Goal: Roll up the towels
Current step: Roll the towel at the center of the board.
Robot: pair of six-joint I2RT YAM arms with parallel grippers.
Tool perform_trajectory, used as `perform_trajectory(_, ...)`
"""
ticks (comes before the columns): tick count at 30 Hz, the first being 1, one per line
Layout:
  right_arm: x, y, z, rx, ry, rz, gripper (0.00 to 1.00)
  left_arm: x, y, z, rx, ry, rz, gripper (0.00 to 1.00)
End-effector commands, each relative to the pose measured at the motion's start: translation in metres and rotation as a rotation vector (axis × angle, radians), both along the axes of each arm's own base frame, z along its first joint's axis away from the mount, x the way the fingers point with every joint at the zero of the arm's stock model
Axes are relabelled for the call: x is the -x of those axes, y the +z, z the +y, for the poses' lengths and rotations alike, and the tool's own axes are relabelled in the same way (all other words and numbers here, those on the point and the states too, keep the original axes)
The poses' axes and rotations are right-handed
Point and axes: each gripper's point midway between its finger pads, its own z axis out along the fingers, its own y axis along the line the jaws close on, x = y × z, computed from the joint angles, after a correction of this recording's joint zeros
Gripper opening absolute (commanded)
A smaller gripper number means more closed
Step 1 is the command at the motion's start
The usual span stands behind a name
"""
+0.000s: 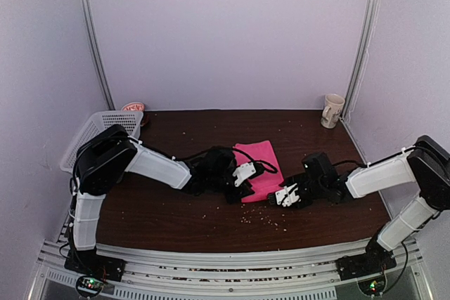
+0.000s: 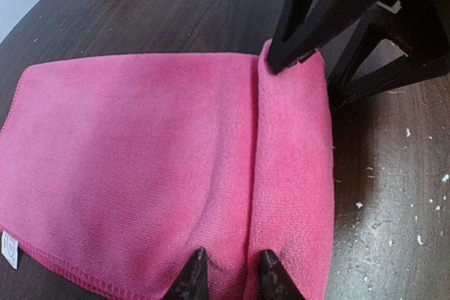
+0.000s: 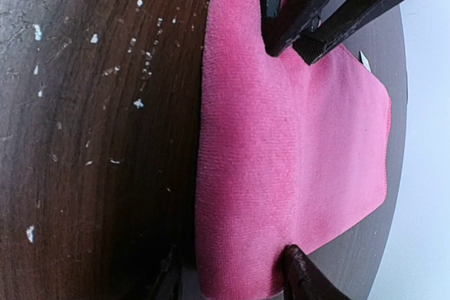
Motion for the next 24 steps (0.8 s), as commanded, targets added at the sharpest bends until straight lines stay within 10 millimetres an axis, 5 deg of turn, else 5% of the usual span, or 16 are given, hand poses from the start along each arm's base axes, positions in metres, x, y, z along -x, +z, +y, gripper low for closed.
perform_trajectory(1, -0.004, -0.008, -0.003, 0.063, -0.015, -0.021, 0.48, 0.008, -0.033, 0.02, -0.093, 0.012, 0.078, 0.26)
perform_trajectory(14, -0.005, -0.018, -0.004, 0.114, -0.061, 0.001, 0.11, 0.007, -0.022, 0.024, -0.079, 0.016, 0.06, 0.27)
perform_trajectory(17, -0.002, -0.015, -0.001, 0.105, -0.059, 0.043, 0.01, 0.006, -0.012, 0.03, -0.069, 0.024, 0.033, 0.41)
perform_trajectory(24, 0.018, -0.007, 0.013, 0.064, -0.011, 0.24, 0.0, 0.007, 0.037, 0.05, -0.017, 0.002, -0.15, 0.81)
